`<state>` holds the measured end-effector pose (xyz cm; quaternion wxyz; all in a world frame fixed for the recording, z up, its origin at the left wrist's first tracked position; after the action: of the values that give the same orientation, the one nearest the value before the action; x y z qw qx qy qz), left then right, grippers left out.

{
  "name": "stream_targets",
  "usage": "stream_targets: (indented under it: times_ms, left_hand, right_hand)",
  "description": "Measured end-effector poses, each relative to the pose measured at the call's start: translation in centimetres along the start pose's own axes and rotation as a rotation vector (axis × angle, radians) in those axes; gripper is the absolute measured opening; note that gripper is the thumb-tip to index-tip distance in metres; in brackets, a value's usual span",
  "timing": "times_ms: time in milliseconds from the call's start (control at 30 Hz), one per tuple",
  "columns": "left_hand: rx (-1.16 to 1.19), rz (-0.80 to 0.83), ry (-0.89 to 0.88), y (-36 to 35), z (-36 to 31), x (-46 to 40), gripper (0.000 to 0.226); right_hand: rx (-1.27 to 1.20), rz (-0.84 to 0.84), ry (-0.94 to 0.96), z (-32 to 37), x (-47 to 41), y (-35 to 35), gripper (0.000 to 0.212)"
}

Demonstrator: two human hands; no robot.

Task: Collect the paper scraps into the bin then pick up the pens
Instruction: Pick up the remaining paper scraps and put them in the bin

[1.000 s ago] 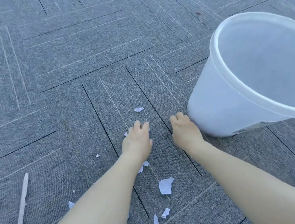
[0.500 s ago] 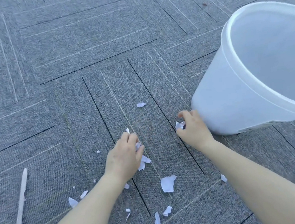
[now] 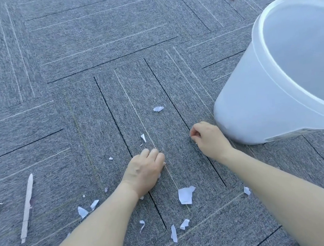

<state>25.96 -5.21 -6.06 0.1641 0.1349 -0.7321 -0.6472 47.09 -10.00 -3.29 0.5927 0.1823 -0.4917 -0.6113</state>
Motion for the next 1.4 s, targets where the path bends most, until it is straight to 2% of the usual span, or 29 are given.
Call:
stream_targets:
  times_ms: [67, 100, 200, 267, 300, 433, 500, 600, 667, 833, 900, 1000, 1067, 1133, 1200, 1233, 1267, 1333, 1400]
  left_hand:
    - [0.027, -0.014, -0.006, 0.2, 0.2, 0.1, 0.012]
    - [0.079, -0.034, 0.044, 0.6, 0.6, 0.1, 0.013]
    - [0.385, -0.149, 0.421, 2.5, 2.5, 0.0, 0.024]
    - [0.6, -0.127, 0.668, 3.1, 3.9, -0.3, 0.022]
    - [0.596, -0.085, 0.714, 3.2, 4.3, -0.7, 0.02]
    - [0.421, 0.134, 0.664, 3.0, 4.7, -2.6, 0.039]
    - [0.311, 0.17, 0.61, 2.7, 4.6, -3.0, 0.034]
    - [0.272, 0.114, 0.515, 2.7, 4.7, -2.9, 0.018]
    - [0.308, 0.1, 0.47, 2.5, 4.9, -2.1, 0.012]
    - [0.427, 0.08, 0.437, 2.5, 4.2, 0.7, 0.012]
    - [0.538, 0.06, 0.498, 2.5, 3.8, 1.8, 0.01]
    - [0.659, 0.014, 0.593, 2.4, 3.6, 3.3, 0.011]
    - [0.627, 0.054, 0.581, 2.4, 3.5, 4.1, 0.025]
    - [0.595, 0.12, 0.552, 2.3, 3.1, 4.9, 0.025]
    - [0.565, 0.115, 0.511, 2.2, 2.7, 5.4, 0.019]
    - [0.547, 0.115, 0.481, 2.1, 2.4, 5.7, 0.018]
    - [0.52, 0.131, 0.448, 1.9, 2.1, 5.9, 0.025]
    - [0.412, 0.185, 0.384, 1.3, 1.7, 6.4, 0.046]
    - [0.324, 0.195, 0.362, 1.0, 1.5, 6.5, 0.042]
  right_hand:
    - [-0.088, -0.016, 0.034, 1.4, -0.4, -0.3, 0.01]
    - [-0.124, -0.026, 0.042, 2.3, -1.0, -0.3, 0.013]
    - [-0.167, -0.04, 0.043, 4.9, -4.1, 0.4, 0.028]
    - [-0.151, -0.031, 0.044, 6.6, -6.7, 1.0, 0.035]
    - [-0.132, -0.019, 0.039, 7.2, -8.0, 1.2, 0.037]
    - [0.02, 0.069, -0.012, 8.4, -11.2, 0.3, 0.022]
    - [0.072, 0.087, -0.028, 8.5, -11.5, 0.1, 0.013]
    - [0.06, 0.105, -0.002, 8.7, -10.6, 0.4, 0.012]
    - [-0.119, 0.139, 0.006, 8.5, -8.6, -0.1, 0.009]
    - [-0.932, 0.289, -0.119, 6.9, -2.6, -2.2, 0.016]
    - [-1.198, 0.349, -0.135, 6.7, -1.5, -2.4, 0.016]
    - [-1.319, 0.43, -0.132, 6.9, -0.5, -2.7, 0.018]
    - [-1.187, 0.468, -0.149, 7.1, 0.2, -3.2, 0.022]
    - [-0.735, 0.399, -0.123, 7.4, 0.8, -3.5, 0.025]
    - [-0.222, 0.315, 0.013, 8.2, 1.6, -4.2, 0.018]
    - [-0.055, 0.31, 0.097, 8.7, 2.2, -4.8, 0.012]
    - [0.066, 0.312, 0.172, 9.2, 2.8, -5.4, 0.013]
    - [0.241, 0.3, 0.297, 9.6, 3.6, -6.6, 0.031]
    - [0.346, 0.259, 0.362, 9.4, 3.7, -7.1, 0.036]
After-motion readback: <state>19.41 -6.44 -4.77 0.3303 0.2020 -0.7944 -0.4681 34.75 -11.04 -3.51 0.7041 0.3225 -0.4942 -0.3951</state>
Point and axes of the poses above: each hand's wrist, its own x-axis away from the middle knuckle, its own y-axis out of the back of the hand, z = x × y, the point moved 3 cm from there along -x, towards the middle knuckle, and after that the axes turned 10 degrees about z, right-handed, at the moved point
